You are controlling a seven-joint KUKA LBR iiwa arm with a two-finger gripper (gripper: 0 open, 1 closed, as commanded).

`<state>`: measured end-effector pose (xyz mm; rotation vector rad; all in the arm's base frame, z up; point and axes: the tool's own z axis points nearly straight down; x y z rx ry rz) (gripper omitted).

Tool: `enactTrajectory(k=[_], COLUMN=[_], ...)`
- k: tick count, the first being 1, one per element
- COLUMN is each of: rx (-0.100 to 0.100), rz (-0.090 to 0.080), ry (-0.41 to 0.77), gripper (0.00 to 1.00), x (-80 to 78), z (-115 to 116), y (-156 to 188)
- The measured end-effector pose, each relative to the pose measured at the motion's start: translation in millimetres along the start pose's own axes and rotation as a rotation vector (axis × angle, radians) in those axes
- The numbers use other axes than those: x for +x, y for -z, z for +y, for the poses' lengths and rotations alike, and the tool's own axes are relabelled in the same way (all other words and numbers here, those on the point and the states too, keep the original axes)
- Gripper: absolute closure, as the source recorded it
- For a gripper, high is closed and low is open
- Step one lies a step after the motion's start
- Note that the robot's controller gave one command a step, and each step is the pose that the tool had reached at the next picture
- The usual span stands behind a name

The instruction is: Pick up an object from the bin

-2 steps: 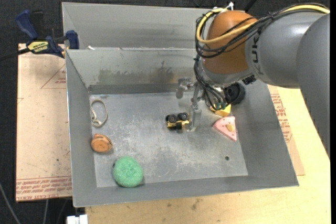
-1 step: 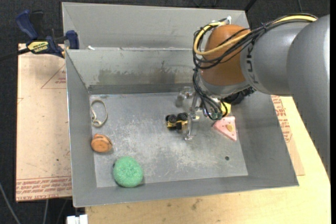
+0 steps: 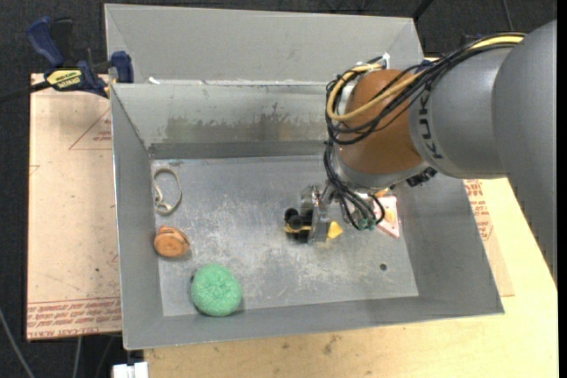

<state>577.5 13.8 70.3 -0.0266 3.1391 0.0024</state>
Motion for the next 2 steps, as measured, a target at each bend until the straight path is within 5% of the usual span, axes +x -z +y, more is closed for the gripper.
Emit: enactTrajectory(k=[1,2], rx=[0.0,0.0], rz=[0.0,0.0], ry=[0.0,-0.022], gripper=[1.0,1.0], x=[0.0,42.0], z=[0,-2], y=[0,137])
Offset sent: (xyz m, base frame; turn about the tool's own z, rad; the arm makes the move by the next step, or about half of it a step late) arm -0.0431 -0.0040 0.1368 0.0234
